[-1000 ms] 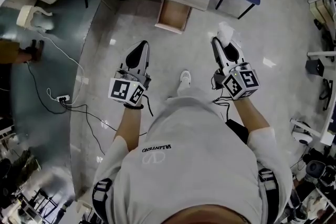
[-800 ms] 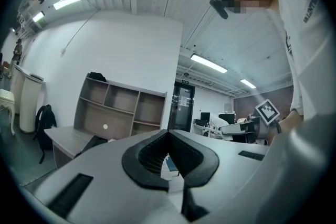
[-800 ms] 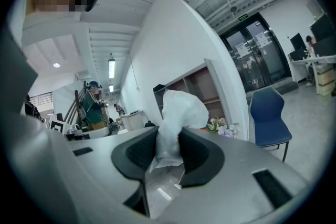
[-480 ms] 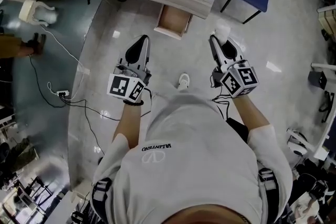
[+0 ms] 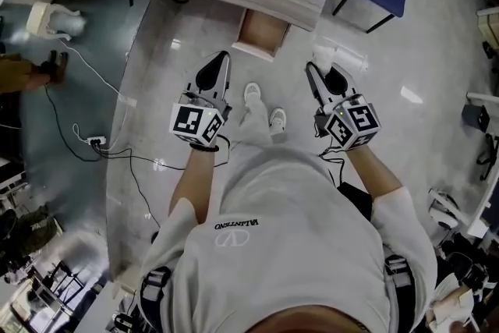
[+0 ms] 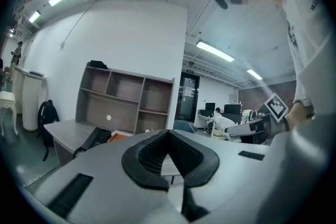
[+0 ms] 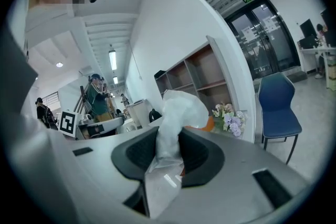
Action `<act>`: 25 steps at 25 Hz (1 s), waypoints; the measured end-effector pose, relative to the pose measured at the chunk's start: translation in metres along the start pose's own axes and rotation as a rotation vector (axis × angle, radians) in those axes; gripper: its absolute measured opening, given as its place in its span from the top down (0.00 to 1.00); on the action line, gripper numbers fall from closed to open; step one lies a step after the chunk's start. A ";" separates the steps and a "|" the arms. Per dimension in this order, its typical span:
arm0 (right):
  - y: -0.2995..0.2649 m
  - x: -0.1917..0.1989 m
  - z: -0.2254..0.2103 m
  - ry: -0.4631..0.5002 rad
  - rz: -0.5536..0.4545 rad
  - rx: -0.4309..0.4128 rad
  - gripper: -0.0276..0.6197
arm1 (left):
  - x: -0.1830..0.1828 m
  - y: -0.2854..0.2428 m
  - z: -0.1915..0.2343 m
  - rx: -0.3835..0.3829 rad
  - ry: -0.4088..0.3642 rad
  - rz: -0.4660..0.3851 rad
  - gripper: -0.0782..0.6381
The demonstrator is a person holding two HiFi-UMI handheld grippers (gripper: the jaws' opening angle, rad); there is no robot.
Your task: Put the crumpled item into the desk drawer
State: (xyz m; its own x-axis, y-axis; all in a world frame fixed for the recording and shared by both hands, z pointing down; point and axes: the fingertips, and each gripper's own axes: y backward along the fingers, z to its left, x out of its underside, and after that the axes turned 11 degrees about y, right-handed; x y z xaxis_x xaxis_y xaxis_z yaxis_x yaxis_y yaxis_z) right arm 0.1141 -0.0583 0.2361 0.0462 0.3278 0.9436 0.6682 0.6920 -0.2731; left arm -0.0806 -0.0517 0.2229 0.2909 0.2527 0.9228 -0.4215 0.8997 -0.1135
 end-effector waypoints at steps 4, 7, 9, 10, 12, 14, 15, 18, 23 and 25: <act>-0.032 0.009 0.009 0.023 0.034 -0.029 0.79 | 0.012 -0.028 0.015 0.007 0.039 0.022 0.89; -0.060 0.022 0.014 0.022 0.062 -0.043 0.79 | 0.030 -0.047 0.024 0.026 0.059 0.056 0.89; -0.079 0.034 0.013 0.029 0.079 -0.048 0.79 | 0.048 -0.059 0.031 0.038 0.069 0.088 0.89; -0.090 0.040 0.012 0.035 0.086 -0.052 0.79 | 0.058 -0.066 0.037 0.041 0.073 0.102 0.89; -0.111 0.055 0.011 0.042 0.101 -0.057 0.79 | 0.079 -0.078 0.050 0.044 0.086 0.130 0.89; -0.128 0.076 0.013 0.034 0.127 -0.052 0.79 | 0.104 -0.085 0.062 0.044 0.111 0.165 0.89; -0.135 0.087 0.012 0.027 0.143 -0.046 0.79 | 0.117 -0.089 0.068 0.041 0.123 0.182 0.89; -0.155 0.119 0.000 -0.006 0.184 -0.027 0.78 | 0.149 -0.109 0.082 0.027 0.146 0.217 0.89; -0.178 0.167 -0.025 -0.045 0.246 0.004 0.79 | 0.192 -0.138 0.100 -0.002 0.181 0.264 0.89; -0.190 0.186 -0.030 -0.058 0.263 0.011 0.79 | 0.210 -0.145 0.108 -0.003 0.197 0.282 0.89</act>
State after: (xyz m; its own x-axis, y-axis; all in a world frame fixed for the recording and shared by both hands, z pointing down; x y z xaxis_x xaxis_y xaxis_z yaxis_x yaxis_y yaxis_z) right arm 0.0182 -0.1483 0.4696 0.1747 0.5333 0.8277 0.6308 0.5848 -0.5100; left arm -0.0515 -0.1673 0.4731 0.3233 0.5556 0.7660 -0.5064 0.7854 -0.3559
